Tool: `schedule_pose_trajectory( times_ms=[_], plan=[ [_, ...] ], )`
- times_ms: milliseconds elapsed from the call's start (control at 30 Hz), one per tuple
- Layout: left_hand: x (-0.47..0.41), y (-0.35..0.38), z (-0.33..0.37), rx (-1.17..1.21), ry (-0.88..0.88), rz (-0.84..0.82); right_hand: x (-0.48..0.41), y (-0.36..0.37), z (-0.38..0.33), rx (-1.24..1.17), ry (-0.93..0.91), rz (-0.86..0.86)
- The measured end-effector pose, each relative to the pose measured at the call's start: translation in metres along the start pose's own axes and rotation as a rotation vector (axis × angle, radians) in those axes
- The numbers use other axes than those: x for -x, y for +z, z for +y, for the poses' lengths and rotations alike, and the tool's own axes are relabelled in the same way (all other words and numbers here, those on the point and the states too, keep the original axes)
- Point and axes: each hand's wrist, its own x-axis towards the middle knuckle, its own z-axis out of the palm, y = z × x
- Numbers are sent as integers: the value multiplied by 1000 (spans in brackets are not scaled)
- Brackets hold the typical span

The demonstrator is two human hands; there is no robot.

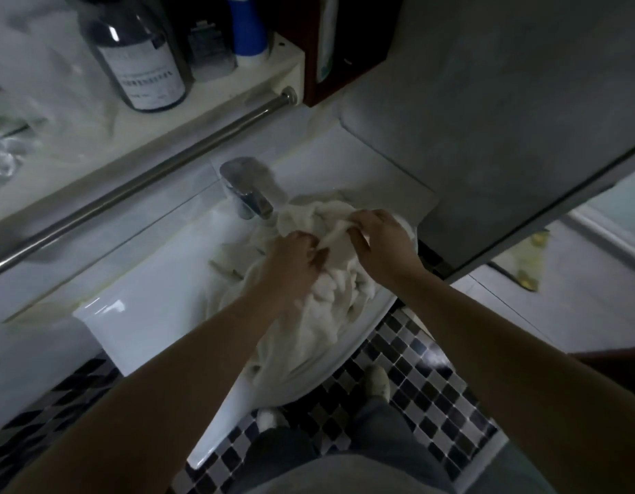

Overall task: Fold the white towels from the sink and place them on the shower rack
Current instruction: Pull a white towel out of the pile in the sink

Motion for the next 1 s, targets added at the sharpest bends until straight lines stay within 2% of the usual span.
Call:
schedule_pose_trajectory(
  times_ms=[133,233,333,400,500,600,700,733,867,1000],
  plan=[
    [2,-13,17,332,-106,101,8,-16,-16,-36,60,20],
    [-2,-27,34,476,-139,126,20,-22,-17,8,39,7],
    [-7,-37,52,432,-135,110,27,-18,-21,5,-37,-63],
    [-7,-42,63,412,-107,36,22,-15,-24,-118,15,-82],
    [-9,-50,77,377,-11,51,8,-23,-19,-128,11,109],
    [-21,-62,87,457,-16,114,-7,-50,-13,-146,-41,139],
    [-37,-66,100,326,141,-98,-26,-77,-10,-139,-27,127],
    [-44,-66,107,263,193,-103,-32,-87,-10,-138,-48,124],
    [-64,-66,119,169,180,106,-48,-113,-3,-124,-142,69],
    [-69,-72,99,190,186,44,-60,-128,7,-153,-63,130]
  ],
)
